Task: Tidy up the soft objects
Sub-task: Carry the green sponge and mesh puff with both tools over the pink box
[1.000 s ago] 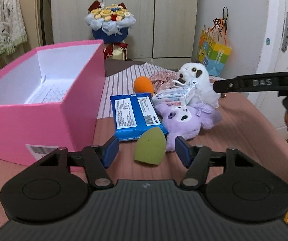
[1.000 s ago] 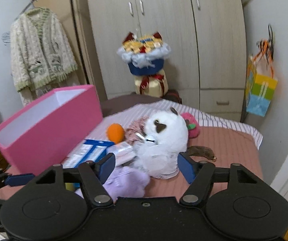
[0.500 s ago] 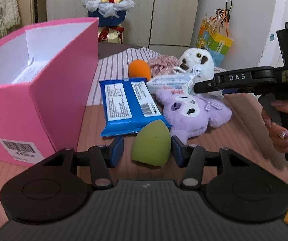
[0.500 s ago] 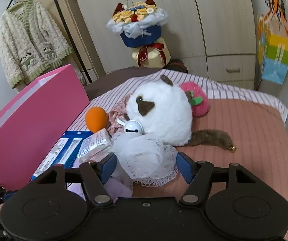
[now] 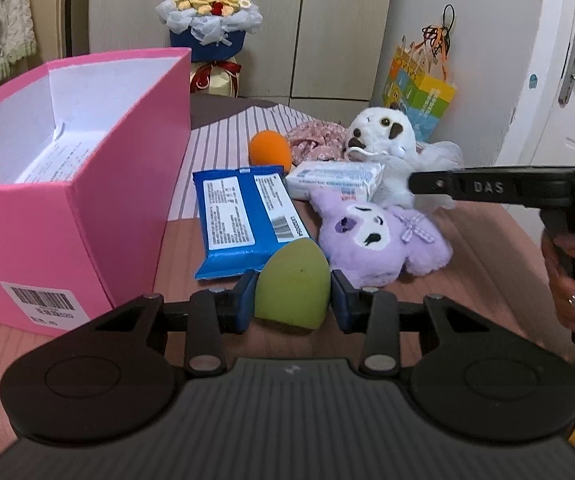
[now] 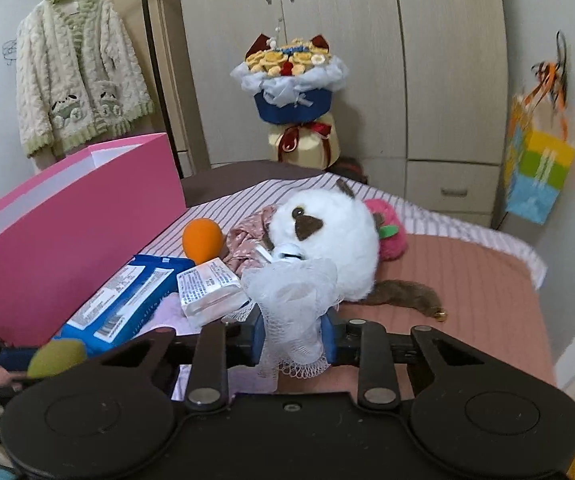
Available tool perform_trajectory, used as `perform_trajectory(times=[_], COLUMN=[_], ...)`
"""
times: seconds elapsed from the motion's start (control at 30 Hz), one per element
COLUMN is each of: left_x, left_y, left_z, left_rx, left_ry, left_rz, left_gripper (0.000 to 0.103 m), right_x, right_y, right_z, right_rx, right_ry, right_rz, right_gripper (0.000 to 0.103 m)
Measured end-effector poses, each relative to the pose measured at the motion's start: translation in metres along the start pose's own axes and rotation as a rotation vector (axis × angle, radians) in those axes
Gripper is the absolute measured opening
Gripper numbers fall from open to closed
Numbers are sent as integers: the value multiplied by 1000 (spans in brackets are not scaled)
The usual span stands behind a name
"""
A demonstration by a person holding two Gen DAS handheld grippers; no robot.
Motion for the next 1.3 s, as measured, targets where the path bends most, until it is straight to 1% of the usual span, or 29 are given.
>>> perform_trajectory(times=[0.2, 0.3, 0.4, 0.57, 0.7, 0.77, 0.9, 0.97, 1.03, 1.3], left_x=[0, 0, 1, 2, 1, 2, 5, 6, 6, 4], left_y=[-5, -7, -9, -17, -21, -24, -35, -42, -48, -72], left_z=[1, 1, 0, -1, -3, -4, -6, -8, -13, -33], left_rx=[20, 14, 10, 8, 16, 12, 2, -9, -5, 16], left_ry=[-14, -18, -25, -30, -38, -25, -10, -4, -10, -9], left_rz=[-12, -15, -19, -15, -26, -35, -58, -61, -72, -135], left_gripper=[38, 38, 38, 38, 38, 38, 37, 37, 37, 37], right_x=[3, 4, 6, 8, 11, 14, 18, 20, 20, 13], right_y=[-22, -33, -43, -59, -72, -76, -79, -82, -84, -98], right_z=[1, 1, -2, -7, -14, -20, -36, -46, -55, -95], right_rx=[50, 64, 65, 33, -19, -56, -126, -173, -217, -328], right_ry=[-3, -9, -11, 10, 30, 30, 2, -12, -17, -80], right_rz=[15, 26, 32, 40, 22, 2, -53, -79, -100, -149], right_gripper=[32, 32, 32, 32, 32, 32, 33, 33, 32, 33])
Point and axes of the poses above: each gripper's, at about its wrist camera, not at the fingertips, and y roughly the way its jaws point, z to its right, x to its underside, the point moved 1 cm from there along y, roughly the way its jaws point, and after that the axes turned 10 degrees about -y, right-handed, at the moved point
